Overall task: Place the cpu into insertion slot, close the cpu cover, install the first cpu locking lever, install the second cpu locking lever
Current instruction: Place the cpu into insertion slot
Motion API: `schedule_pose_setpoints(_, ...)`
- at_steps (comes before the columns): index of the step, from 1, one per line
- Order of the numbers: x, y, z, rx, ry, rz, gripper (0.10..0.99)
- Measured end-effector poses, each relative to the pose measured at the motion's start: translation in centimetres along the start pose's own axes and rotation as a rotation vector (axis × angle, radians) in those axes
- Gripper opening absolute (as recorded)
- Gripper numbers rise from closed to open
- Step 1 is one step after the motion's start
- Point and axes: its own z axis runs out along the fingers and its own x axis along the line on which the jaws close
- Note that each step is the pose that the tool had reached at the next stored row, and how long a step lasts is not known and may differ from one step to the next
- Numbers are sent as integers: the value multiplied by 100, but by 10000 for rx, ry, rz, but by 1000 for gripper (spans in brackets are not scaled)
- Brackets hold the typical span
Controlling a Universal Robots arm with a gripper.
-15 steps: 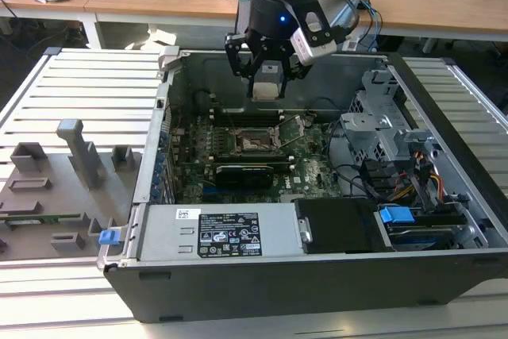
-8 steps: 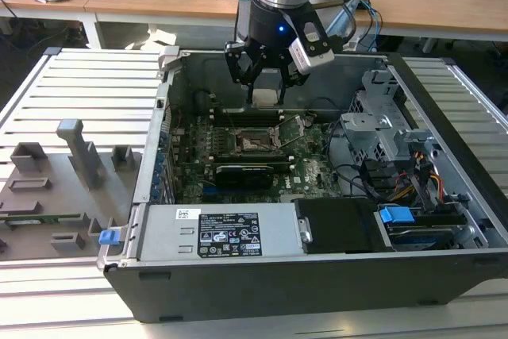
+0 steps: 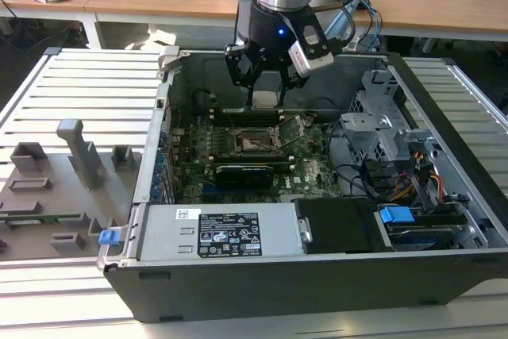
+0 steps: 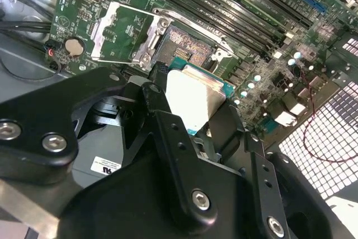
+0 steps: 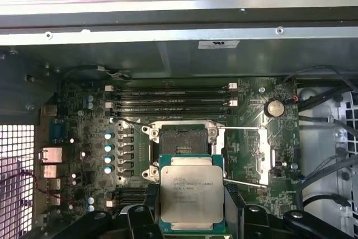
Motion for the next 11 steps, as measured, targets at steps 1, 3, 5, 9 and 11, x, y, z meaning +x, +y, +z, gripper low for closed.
schedule_pose_setpoints(1, 0, -1, 6, 6, 1, -1, 541)
schedule_pose_setpoints(3, 0, -1, 14, 18, 0, 0, 541)
schedule_pose_setpoints(5, 0, -2, 20, 50, -1, 1, 541)
schedule_pose_setpoints(9, -7, -4, 44, 142, 4, 3, 541)
schedule_pose_setpoints(11, -8, -4, 48, 147, 4, 4, 541)
